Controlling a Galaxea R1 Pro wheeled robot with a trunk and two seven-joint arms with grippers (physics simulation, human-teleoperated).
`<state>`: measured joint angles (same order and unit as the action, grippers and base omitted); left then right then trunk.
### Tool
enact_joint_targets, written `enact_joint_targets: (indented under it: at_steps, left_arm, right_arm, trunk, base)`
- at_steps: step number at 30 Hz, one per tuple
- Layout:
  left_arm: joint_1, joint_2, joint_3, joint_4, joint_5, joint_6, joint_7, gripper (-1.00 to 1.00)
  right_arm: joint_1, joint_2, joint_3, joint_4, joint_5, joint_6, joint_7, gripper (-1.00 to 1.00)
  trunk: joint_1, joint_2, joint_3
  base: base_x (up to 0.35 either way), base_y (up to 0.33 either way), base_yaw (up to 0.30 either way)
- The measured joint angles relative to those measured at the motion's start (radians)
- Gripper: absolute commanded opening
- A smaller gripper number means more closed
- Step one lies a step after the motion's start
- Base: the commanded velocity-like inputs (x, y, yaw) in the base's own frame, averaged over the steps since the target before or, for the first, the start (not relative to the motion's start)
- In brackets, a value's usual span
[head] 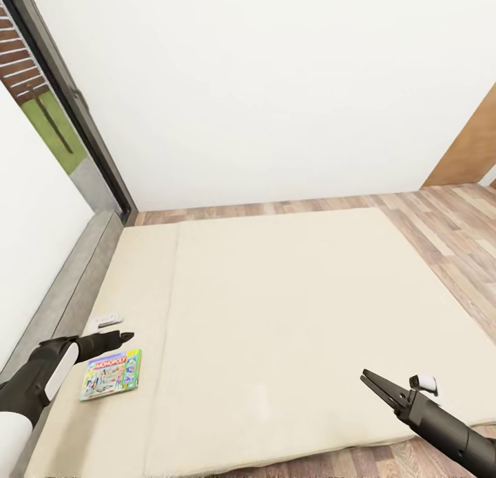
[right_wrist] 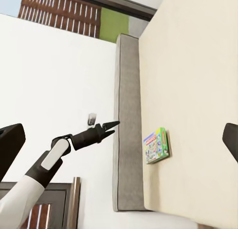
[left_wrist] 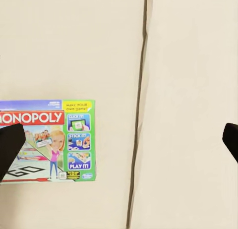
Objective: Put all the toys in the child's room - the three board games (two on the bed and one on the table), the two jigsaw puzzles on the table, and the tennis ball on the table - inside the toy box on the table in the child's room.
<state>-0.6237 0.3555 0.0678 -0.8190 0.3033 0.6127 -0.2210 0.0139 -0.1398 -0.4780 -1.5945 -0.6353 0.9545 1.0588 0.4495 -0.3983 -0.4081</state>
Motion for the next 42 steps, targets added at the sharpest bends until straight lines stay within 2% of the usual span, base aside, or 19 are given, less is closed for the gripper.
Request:
enact_joint_targets:
  at_steps: [8, 15, 23, 42]
  left_arm:
    - [0.0, 0.001, -0.001, 0.015, -0.001, -0.077, 0.013, 1.0]
    - [0.0, -0.001, -0.001, 0.061, -0.001, -0.117, 0.088, 1.0]
    - [0.0, -0.001, -0.002, 0.072, -0.001, -0.131, 0.121, 1.0]
    - [0.0, -0.004, -0.002, 0.079, -0.002, -0.172, 0.129, 1.0]
  right_arm:
    - [0.0, 0.002, 0.001, 0.0, 0.0, 0.0, 0.0, 1.0]
    - [0.0, 0.003, 0.002, 0.0, 0.0, 0.0, -0.001, 1.0]
    - [0.0, 0.001, 0.003, 0.0, 0.0, 0.0, -0.001, 1.0]
    - [0.0, 0.0, 0.003, 0.0, 0.0, 0.0, -0.002, 1.0]
  trunk:
    - [0.0, 0.0, -0.013]
    - [0.0, 0.0, -0.024]
    - [0.0, 0.0, -0.037]
    - [0.0, 0.0, -0.068]
  base:
    - [0.0, 0.0, 0.0]
    - [0.0, 0.0, 0.0]
    - [0.0, 0.0, 0.0]
    - [0.0, 0.0, 0.013]
